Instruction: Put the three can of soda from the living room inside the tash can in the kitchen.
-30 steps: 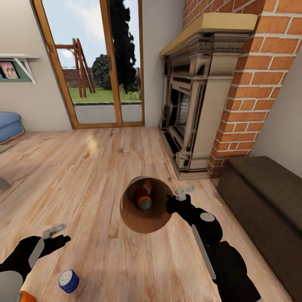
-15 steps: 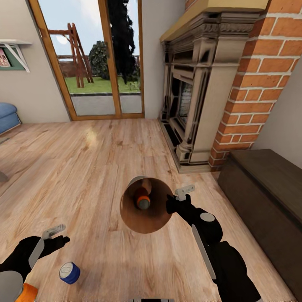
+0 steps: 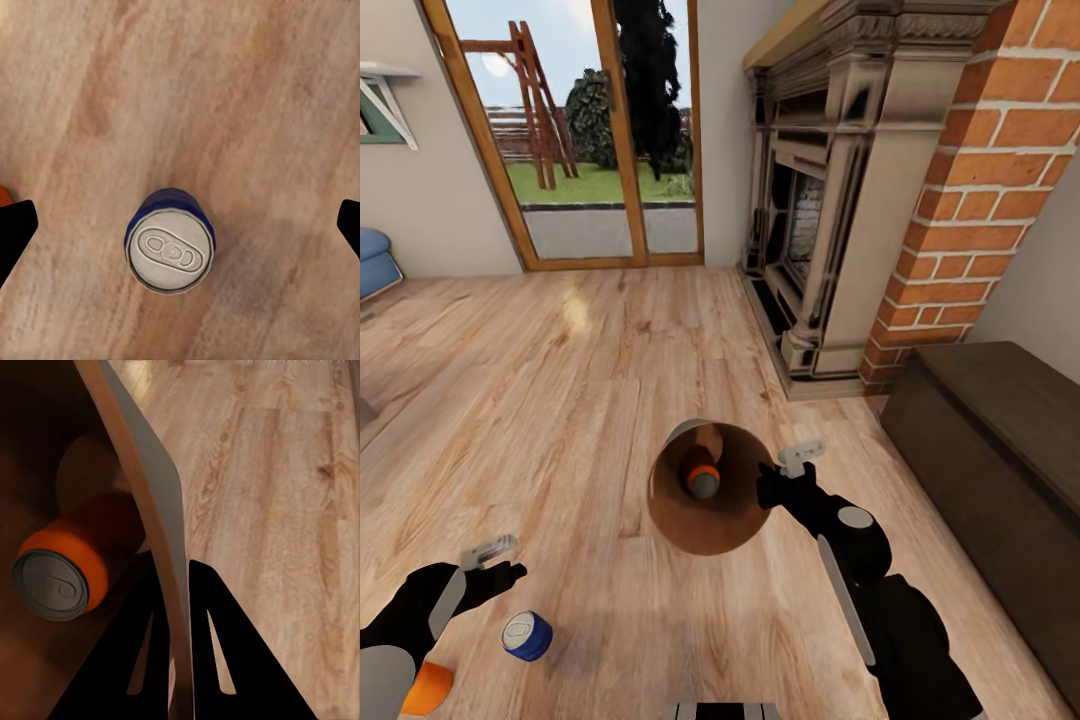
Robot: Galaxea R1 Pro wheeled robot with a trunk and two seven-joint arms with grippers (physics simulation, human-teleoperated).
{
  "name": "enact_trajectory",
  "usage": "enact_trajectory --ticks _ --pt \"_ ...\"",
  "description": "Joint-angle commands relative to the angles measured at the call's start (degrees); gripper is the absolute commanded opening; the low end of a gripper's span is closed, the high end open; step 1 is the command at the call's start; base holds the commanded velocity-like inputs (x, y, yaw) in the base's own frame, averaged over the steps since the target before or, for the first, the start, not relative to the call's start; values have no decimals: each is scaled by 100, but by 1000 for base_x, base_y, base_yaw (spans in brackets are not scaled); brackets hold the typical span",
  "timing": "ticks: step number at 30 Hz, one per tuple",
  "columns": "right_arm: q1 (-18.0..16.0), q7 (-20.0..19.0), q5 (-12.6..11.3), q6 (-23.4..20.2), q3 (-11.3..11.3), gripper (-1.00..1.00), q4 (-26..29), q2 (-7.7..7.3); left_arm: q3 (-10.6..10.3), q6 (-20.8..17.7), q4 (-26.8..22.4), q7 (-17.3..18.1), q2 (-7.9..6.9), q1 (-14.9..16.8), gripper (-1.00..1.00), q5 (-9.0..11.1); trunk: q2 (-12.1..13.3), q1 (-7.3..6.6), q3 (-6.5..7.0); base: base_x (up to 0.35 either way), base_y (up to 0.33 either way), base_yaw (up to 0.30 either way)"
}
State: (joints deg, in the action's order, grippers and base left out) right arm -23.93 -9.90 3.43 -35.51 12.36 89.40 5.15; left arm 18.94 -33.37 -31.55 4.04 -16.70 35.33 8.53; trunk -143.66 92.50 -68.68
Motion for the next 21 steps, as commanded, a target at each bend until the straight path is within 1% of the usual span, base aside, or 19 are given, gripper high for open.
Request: enact_trajectory --ticks 1,6,11,17,21 --pt "-3 -46 -79 -7 -3 -100 16 2 -1 2 0 0 0 0 100 0 0 -1 1 0 0 0" --pt "-43 -57 -69 -45 -12 -100 75 3 -2 10 0 1 0 0 100 -1 0 -1 1 0 0 0" --pt "-196 -64 -68 -90 -14 -100 115 4 -4 21 0 -6 1 0 100 -1 -7 12 -110 0 0 0" --pt "-242 -65 -63 -163 -14 -100 123 4 -4 23 0 -8 5 0 100 -1 -15 28 -243 0 0 0" --pt "-376 -65 -62 -200 -18 -100 129 6 -35 32 -3 -7 10 -3 100 -1 -15 28 -243 0 0 0"
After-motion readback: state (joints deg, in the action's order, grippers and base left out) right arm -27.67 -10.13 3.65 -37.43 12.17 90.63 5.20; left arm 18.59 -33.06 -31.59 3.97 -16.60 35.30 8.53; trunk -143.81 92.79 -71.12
